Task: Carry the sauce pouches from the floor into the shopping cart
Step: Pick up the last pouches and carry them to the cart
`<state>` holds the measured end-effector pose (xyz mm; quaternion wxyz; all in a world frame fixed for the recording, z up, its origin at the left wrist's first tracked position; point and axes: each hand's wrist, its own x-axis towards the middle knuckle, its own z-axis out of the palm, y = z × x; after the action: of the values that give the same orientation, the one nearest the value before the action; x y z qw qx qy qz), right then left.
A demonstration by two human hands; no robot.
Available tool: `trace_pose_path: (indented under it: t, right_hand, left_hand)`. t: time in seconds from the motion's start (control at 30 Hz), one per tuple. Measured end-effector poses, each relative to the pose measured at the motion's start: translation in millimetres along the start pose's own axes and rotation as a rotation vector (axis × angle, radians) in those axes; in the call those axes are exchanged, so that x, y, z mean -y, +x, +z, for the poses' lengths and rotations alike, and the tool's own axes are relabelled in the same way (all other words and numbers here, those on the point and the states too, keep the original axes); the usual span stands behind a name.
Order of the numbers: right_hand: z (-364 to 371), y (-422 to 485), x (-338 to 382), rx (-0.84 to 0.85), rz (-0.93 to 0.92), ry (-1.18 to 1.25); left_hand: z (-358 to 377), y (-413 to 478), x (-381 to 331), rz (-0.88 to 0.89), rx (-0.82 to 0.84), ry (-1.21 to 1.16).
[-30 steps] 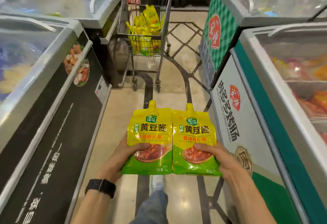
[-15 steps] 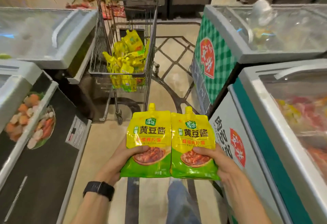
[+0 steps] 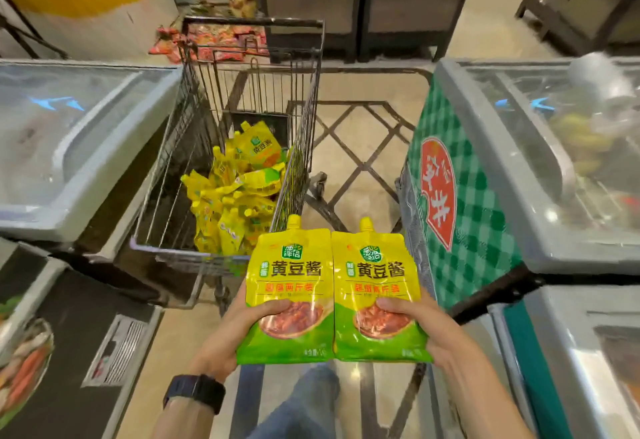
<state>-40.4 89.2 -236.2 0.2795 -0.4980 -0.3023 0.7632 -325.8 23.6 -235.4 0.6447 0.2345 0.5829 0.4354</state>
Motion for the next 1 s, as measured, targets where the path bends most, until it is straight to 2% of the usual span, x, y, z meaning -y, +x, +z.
trace_pose_path:
  t: [0.3, 0.4, 0.5, 0.6, 0.73, 0.93, 1.0]
  right_hand:
    - [-33.8, 159.3, 141.2, -0.11, 0.021, -0.086]
    - [-45.7, 207.9, 185.9, -0.073, 0.031, -0.112]
    - [-55.6, 268.2, 226.0, -0.028, 0.059, -0.151]
    - [-57.3, 335.3, 263.6, 0.073, 0.045, -0.236]
    - [-25.8, 407.8, 324.6, 0.272, 0.003, -0.417]
    - [88.3, 494.2, 374.9, 0.586, -0.14, -0.781]
    - [132.3, 519.7, 371.3, 0.654, -0.204, -0.887]
  left_hand:
    - [36.0, 182.9, -108.4, -0.026, -0.002, -0.045]
    - [50.5, 230.6, -142.5, -0.017, -0.01, -0.048]
    - [60.2, 280.2, -170.4, 0.02, -0.086, -0.014]
    - [59.9, 316.3, -179.0, 0.025, -0.203, -0.063]
    - [49.1, 347.4, -181.5, 0.002, -0.437, -0.264]
    - [19.2, 354.3, -195.3, 0.165, -0.906, -0.448]
    - [2.6, 362.7, -202.1, 0.239, -1.005, -0.481]
